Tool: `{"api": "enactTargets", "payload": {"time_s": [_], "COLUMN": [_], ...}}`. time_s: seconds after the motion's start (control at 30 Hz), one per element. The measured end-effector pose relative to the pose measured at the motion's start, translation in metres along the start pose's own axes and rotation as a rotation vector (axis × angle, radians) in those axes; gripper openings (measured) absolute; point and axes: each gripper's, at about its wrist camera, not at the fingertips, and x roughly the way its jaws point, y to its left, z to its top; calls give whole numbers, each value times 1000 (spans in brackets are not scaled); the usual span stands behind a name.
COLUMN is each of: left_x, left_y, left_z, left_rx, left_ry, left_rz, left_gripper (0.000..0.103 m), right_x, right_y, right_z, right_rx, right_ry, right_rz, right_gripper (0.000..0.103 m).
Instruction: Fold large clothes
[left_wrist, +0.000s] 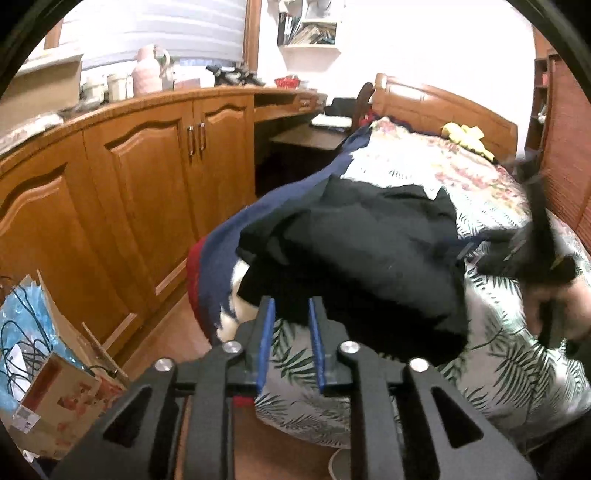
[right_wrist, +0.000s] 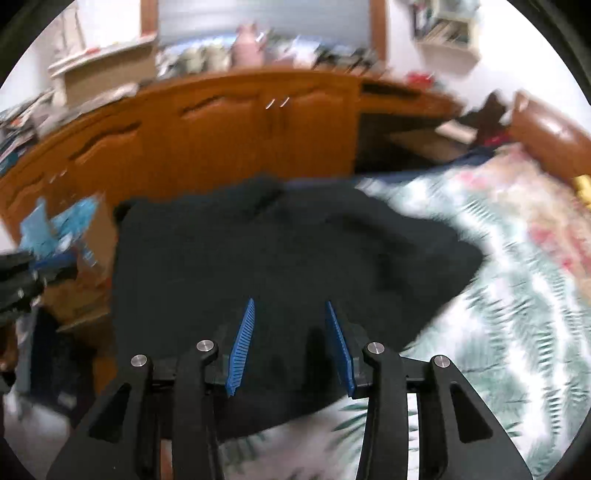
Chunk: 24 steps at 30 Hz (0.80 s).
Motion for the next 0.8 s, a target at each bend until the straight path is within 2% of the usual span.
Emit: {"api": "enactTargets", "payload": {"time_s": [0.03, 0.2, 0.33, 0.4, 0.47, 0.6, 0.67, 0.8], "left_x": [-3, -2, 14, 32, 54, 94, 98, 92], "left_y": [-2, -20, -41, -47, -46, -20, -10, -3], "left_z": [3, 28, 45, 54, 60, 52, 44, 38], "left_rx": [-1, 30, 89, 94, 108, 49, 29, 7], "left_ry": [-6, -31, -23, 9, 56, 156, 156, 140], "left_rz": [1, -31, -83, -103, -47, 19, 30, 37], "left_gripper": [23, 25, 25, 25, 25, 26, 32, 35], "right_x": [16, 21, 13, 5, -2, -8, -13, -20], "right_y": [2, 0, -6, -12, -17, -18, -19, -20], "right_z": [-3, -5, -8, -11, -17, -25, -28, -33], "right_rx": [-3, 20, 30, 54, 74, 70, 67, 71], "right_ry": [50, -3, -20, -31, -35, -40, -45, -53], "right_rz": [-14, -6, 15, 32, 49, 61, 63, 66], "right_gripper": [42, 42, 42, 42, 42, 42, 42, 42]}}
